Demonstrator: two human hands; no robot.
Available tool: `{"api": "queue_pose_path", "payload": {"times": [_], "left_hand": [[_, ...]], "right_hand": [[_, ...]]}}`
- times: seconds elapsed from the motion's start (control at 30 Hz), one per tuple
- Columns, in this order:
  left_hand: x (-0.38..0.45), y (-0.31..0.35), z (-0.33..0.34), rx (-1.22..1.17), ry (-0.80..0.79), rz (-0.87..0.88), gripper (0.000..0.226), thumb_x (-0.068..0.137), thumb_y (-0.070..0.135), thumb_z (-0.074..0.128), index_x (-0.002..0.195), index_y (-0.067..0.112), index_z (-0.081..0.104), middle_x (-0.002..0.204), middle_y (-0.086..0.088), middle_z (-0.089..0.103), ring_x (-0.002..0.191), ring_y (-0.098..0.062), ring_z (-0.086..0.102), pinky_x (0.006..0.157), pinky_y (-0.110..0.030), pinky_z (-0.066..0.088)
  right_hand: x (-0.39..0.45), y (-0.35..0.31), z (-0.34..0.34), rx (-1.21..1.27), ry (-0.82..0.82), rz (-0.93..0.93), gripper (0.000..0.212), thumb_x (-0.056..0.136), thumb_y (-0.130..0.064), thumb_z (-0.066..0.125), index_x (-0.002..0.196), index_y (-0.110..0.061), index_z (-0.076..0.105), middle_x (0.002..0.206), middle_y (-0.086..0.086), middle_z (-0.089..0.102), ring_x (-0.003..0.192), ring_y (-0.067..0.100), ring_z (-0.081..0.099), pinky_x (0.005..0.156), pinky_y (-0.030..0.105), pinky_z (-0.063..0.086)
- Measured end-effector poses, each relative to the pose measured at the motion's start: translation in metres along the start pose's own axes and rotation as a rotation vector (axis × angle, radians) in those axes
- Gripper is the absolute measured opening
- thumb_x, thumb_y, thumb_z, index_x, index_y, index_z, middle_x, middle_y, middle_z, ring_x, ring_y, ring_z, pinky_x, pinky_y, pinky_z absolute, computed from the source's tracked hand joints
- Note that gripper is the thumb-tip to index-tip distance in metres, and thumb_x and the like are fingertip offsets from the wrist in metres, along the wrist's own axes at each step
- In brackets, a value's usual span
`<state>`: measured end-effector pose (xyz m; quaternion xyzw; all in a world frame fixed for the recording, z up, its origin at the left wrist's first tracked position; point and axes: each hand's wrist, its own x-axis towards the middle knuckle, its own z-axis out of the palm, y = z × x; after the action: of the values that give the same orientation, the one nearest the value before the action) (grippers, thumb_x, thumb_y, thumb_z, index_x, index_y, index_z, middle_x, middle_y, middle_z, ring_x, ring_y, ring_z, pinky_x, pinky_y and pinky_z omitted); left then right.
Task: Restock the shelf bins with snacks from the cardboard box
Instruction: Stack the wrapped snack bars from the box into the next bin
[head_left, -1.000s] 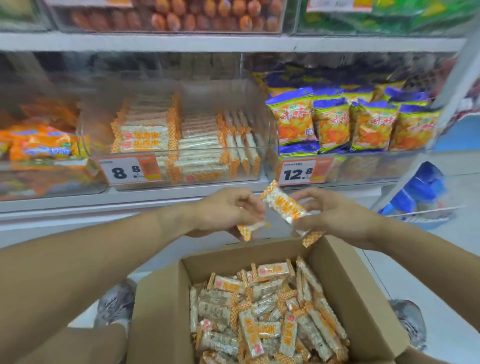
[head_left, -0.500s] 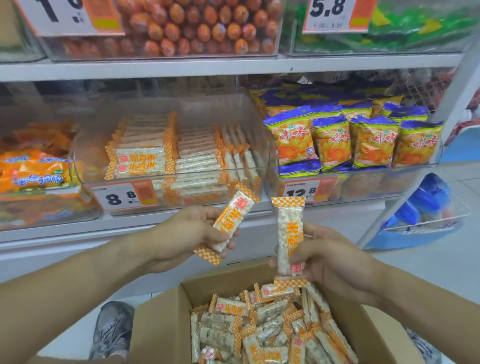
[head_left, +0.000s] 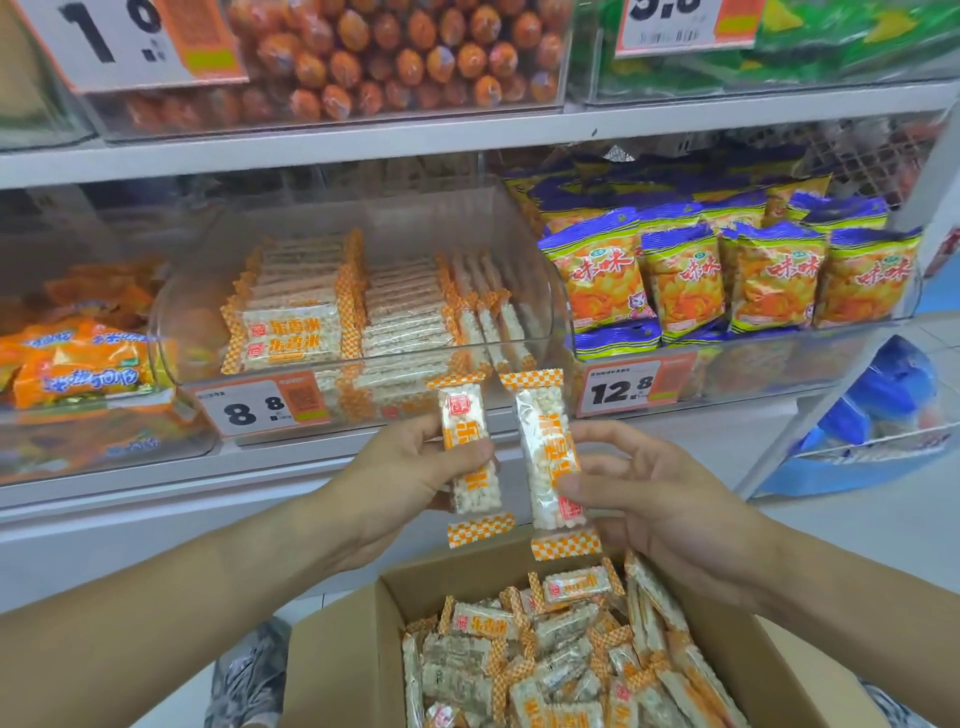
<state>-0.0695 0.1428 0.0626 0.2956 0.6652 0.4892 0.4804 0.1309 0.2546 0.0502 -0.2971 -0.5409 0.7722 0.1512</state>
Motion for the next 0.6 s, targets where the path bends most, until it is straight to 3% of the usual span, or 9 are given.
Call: {"api": "queue_pose_path", "payload": {"times": [0.1, 0.2, 0.3, 0.37, 0.43, 0.5, 0.6], "left_hand": [[-0.002, 0.001, 0.000, -0.023, -0.024, -0.011, 0.034, 0.089, 0.010, 0.069, 0.122, 0.009, 0.061, 0.104, -0.015, 0.075, 0.092, -0.030, 0.070, 0.085, -0.044, 0.058], [-0.003, 0.003, 0.001, -0.118, -0.045, -0.057, 0.035, 0.091, 0.007, 0.067, 0.124, 0.006, 0.057, 0.110, -0.024, 0.071, 0.096, -0.039, 0.069, 0.087, -0.049, 0.059], [-0.004, 0.006, 0.003, -0.205, -0.047, -0.105, 0.026, 0.096, 0.019, 0.061, 0.114, 0.000, 0.059, 0.111, -0.029, 0.067, 0.097, -0.044, 0.067, 0.089, -0.056, 0.057], [-0.005, 0.008, 0.005, -0.192, -0.044, -0.100, 0.022, 0.098, 0.022, 0.060, 0.105, 0.002, 0.061, 0.110, -0.027, 0.069, 0.100, -0.043, 0.068, 0.090, -0.052, 0.057], [-0.007, 0.007, 0.006, -0.077, -0.060, -0.058, 0.023, 0.095, 0.028, 0.063, 0.097, 0.004, 0.064, 0.105, -0.020, 0.073, 0.092, -0.030, 0.070, 0.086, -0.038, 0.059], [-0.010, 0.007, 0.007, -0.019, -0.084, -0.020, 0.035, 0.088, 0.032, 0.067, 0.101, 0.000, 0.067, 0.099, -0.014, 0.074, 0.084, -0.018, 0.067, 0.075, -0.029, 0.055], [-0.013, 0.007, 0.009, -0.115, -0.113, -0.018, 0.032, 0.087, 0.018, 0.068, 0.107, -0.006, 0.066, 0.103, -0.021, 0.073, 0.082, -0.023, 0.067, 0.076, -0.029, 0.060]], "right_hand": [[0.000, -0.004, 0.002, 0.014, 0.021, -0.023, 0.077, 0.068, -0.005, 0.080, 0.137, -0.027, 0.053, 0.110, 0.019, 0.071, 0.091, 0.036, 0.071, 0.078, 0.049, 0.059], [-0.001, -0.009, 0.005, 0.011, 0.051, -0.047, 0.090, 0.066, 0.001, 0.081, 0.136, -0.048, 0.051, 0.100, 0.017, 0.067, 0.083, 0.035, 0.070, 0.068, 0.050, 0.060], [-0.003, -0.011, 0.007, -0.023, 0.078, -0.085, 0.089, 0.075, 0.008, 0.074, 0.132, -0.057, 0.051, 0.089, 0.015, 0.063, 0.076, 0.028, 0.067, 0.071, 0.054, 0.058], [-0.004, -0.011, 0.009, -0.046, 0.074, -0.115, 0.090, 0.076, 0.007, 0.075, 0.131, -0.059, 0.050, 0.088, 0.016, 0.063, 0.076, 0.028, 0.067, 0.077, 0.061, 0.055], [-0.006, -0.013, 0.010, -0.058, 0.071, -0.134, 0.093, 0.070, 0.001, 0.079, 0.132, -0.061, 0.049, 0.089, 0.018, 0.063, 0.078, 0.029, 0.068, 0.076, 0.056, 0.058], [-0.008, -0.015, 0.011, -0.099, 0.074, -0.143, 0.091, 0.073, 0.001, 0.079, 0.133, -0.059, 0.049, 0.094, 0.020, 0.063, 0.079, 0.030, 0.069, 0.069, 0.047, 0.059], [-0.012, -0.016, 0.013, -0.159, 0.098, -0.200, 0.077, 0.072, -0.008, 0.081, 0.135, -0.042, 0.053, 0.101, 0.025, 0.061, 0.074, 0.028, 0.066, 0.056, 0.035, 0.055]]}}
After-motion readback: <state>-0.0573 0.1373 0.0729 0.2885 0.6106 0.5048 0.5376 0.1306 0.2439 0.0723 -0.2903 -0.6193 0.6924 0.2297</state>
